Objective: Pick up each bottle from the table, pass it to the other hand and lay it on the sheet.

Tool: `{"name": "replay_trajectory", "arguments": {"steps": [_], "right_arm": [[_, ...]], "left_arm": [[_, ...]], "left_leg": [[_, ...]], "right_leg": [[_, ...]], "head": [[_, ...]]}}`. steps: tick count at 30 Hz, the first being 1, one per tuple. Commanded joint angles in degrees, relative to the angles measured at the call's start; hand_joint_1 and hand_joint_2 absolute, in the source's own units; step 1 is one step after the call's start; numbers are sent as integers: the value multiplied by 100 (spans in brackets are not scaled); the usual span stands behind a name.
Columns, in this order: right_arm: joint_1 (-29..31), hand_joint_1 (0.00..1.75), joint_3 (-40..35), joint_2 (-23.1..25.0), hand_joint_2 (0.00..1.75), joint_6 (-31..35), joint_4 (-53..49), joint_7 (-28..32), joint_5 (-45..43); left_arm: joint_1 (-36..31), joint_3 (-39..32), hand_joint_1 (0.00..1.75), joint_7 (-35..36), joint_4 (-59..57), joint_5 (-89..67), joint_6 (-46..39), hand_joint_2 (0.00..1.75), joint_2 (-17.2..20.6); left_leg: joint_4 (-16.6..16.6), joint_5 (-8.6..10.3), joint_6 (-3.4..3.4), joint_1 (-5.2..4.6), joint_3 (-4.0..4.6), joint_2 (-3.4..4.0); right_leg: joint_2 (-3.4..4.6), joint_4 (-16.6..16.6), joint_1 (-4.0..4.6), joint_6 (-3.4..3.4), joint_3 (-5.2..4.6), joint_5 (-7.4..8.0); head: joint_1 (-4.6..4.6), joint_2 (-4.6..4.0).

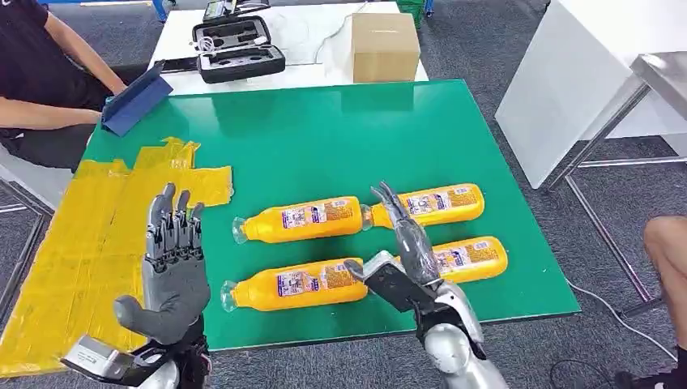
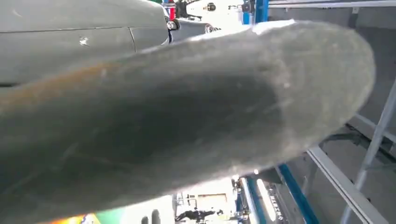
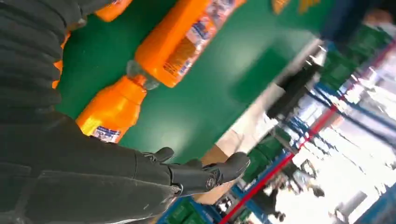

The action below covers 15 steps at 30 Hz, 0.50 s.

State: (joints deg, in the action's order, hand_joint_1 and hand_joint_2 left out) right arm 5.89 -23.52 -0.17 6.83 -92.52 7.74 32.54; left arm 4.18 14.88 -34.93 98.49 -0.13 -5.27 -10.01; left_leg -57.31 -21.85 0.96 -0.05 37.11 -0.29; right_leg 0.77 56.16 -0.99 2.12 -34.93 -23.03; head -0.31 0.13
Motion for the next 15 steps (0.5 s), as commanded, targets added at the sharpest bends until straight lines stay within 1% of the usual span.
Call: {"name": "replay_trajectory", "arguments": {"steps": [1,3,6,7,8,9,10,12,15], "right_arm": [[712,0,-432,-369,175,-165,795,-142,100],[841,0,-554,-395,175,-312,876,-260,228],[1063,0,-778,-372,175,-567,1074,-366,304],[1094,0,-831,-374,175,-621,1115,-387,304],[1110,0,-869,-377,175,-645,1144,-396,297],[1132,0,-908,-388,175,-694,1180,-411,281],[1173,0,-976,-406,175,-764,1258,-418,261],[1207,0,-1023,-410,175,-894,1361,-361,87],[1273,0,-1090,-421,175,-978,1463,-343,42]], "left_arm": [[-217,-89,0,63,-299,24,48,0,7],[-251,-72,0,89,-324,15,88,0,17],[-353,-63,0,144,-419,-12,145,0,16],[-377,-60,0,157,-439,-22,160,0,17],[-392,-60,0,166,-454,-29,166,0,14],[-405,-57,0,176,-466,-38,174,0,15],[-432,-45,0,193,-492,-54,189,0,22],[-471,-33,0,206,-529,-68,193,0,23],[-516,-26,0,215,-564,-69,196,0,19]], "left_leg": [[3,-10,-7,4,-30,5],[5,-5,-4,1,-19,5],[1,-14,-7,3,-33,14],[2,-9,-6,2,-24,15],[0,-13,-9,5,-31,15],[2,-7,-6,2,-19,8],[3,-10,-8,4,-30,9],[3,-5,-5,3,-15,7],[2,-11,-7,6,-29,7]], "right_leg": [[-4,-6,6,-10,30,-7],[-1,-6,3,-7,19,-3],[5,-4,5,-11,32,-8],[6,-4,4,-8,22,-3],[5,-3,7,-12,30,-6],[0,-3,4,-8,19,-4],[-1,-5,6,-11,29,-6],[0,-4,4,-6,16,-2],[-3,-6,8,-10,30,-7]], "head": [[0,0],[0,0],[0,0],[0,0],[0,0],[0,0],[0,0],[0,0],[0,0]]}}
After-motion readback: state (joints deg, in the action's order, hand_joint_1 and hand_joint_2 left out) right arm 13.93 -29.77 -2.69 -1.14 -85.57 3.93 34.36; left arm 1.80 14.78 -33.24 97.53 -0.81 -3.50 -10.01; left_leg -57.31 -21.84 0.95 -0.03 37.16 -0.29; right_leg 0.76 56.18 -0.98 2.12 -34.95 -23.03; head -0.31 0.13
